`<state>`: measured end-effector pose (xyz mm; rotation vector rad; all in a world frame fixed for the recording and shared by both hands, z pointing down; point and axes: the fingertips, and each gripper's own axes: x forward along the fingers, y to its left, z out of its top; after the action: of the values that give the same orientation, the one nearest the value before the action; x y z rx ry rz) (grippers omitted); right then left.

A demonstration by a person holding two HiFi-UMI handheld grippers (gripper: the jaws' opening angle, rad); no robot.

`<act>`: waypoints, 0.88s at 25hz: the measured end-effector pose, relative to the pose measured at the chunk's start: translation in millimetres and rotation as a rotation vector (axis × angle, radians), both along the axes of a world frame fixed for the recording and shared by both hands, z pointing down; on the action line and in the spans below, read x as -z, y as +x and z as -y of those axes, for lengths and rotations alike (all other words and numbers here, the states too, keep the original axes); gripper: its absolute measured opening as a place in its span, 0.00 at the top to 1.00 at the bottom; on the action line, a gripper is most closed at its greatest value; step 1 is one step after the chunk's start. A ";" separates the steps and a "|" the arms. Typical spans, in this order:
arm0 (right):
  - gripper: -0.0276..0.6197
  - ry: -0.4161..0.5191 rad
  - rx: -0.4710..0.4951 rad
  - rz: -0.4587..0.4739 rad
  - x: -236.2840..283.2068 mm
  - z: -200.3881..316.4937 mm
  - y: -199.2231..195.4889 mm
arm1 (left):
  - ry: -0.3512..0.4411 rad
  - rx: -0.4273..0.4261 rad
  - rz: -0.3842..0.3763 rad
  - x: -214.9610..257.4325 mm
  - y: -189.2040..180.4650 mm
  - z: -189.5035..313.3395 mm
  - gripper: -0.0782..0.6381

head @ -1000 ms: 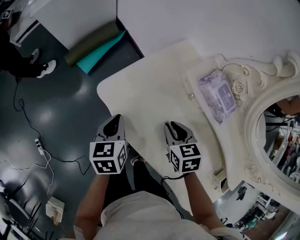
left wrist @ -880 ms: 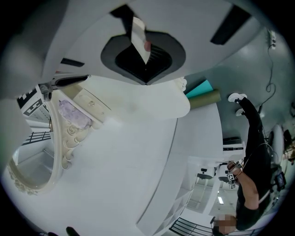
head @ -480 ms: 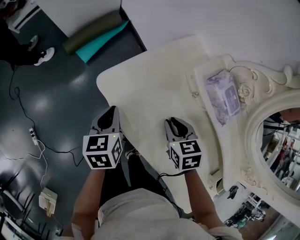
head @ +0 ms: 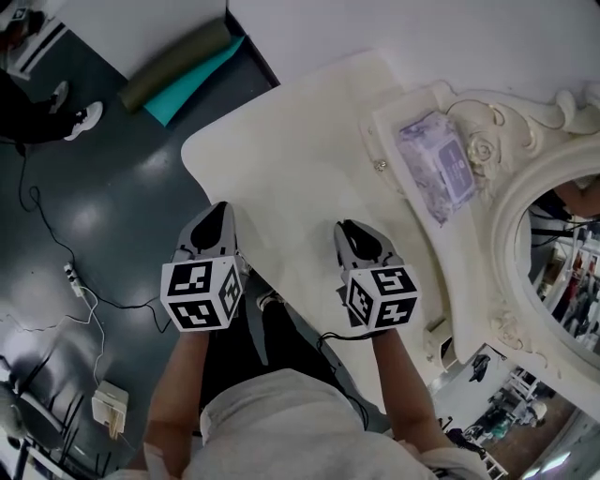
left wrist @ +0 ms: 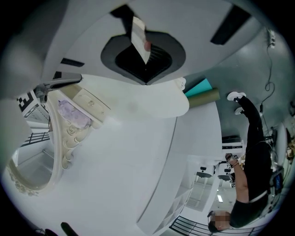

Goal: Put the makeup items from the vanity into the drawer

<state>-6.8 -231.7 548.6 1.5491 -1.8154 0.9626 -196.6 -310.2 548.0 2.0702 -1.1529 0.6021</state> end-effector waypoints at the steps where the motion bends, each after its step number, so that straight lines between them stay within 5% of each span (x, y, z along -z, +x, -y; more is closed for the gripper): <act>1: 0.86 0.011 -0.018 0.007 4.2 -2.7 3.1 | 0.004 -0.007 0.001 2.0 1.9 -1.8 0.88; 9: 0.86 0.081 -0.156 0.004 38.2 -49.3 39.2 | 0.038 -0.115 -0.006 20.3 37.9 -30.0 0.88; 22: 0.87 0.149 -0.452 0.022 59.2 -196.7 107.3 | 0.077 -0.409 0.014 31.6 132.3 -119.5 0.88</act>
<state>100.5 -35.1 489.3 2.1071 -1.6110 1.0616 -64.4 -190.7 516.4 2.3916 -0.7697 0.7728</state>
